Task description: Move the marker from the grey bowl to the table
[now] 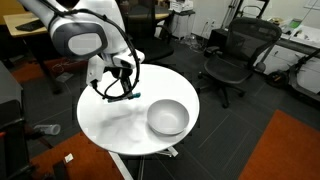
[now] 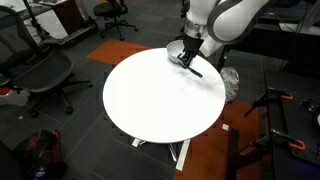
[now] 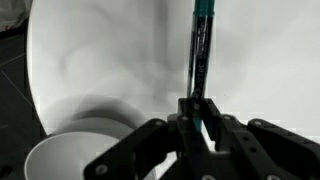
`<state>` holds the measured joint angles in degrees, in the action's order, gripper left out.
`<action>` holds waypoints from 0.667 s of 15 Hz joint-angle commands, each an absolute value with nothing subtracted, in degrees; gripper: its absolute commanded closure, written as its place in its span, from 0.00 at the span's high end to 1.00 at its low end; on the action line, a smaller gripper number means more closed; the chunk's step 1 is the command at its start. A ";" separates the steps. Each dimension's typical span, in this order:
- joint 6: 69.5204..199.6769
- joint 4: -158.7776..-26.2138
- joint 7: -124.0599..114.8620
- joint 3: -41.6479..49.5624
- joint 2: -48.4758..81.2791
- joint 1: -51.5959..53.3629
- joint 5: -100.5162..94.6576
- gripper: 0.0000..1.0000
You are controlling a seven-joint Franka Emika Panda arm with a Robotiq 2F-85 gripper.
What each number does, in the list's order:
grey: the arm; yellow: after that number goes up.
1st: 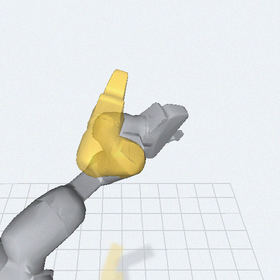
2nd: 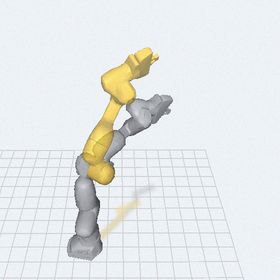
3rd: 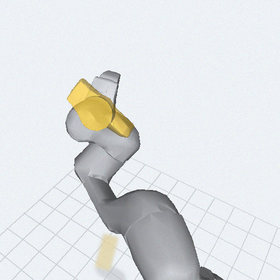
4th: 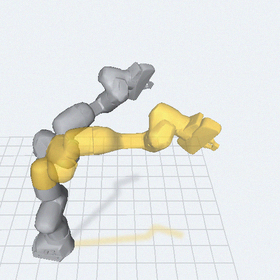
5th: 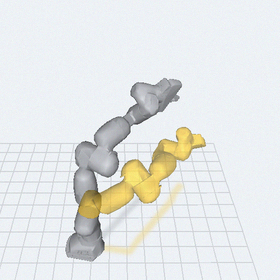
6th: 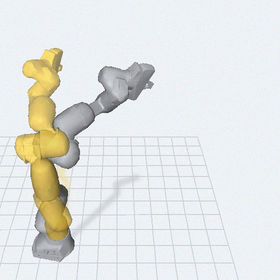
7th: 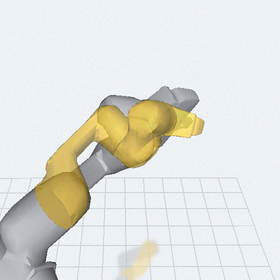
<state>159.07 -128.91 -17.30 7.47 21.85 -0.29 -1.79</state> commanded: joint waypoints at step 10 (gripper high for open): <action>165.51 -127.14 -25.41 10.27 29.04 6.20 0.26 0.45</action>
<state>163.63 -127.63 -22.88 8.37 27.58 3.10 -0.61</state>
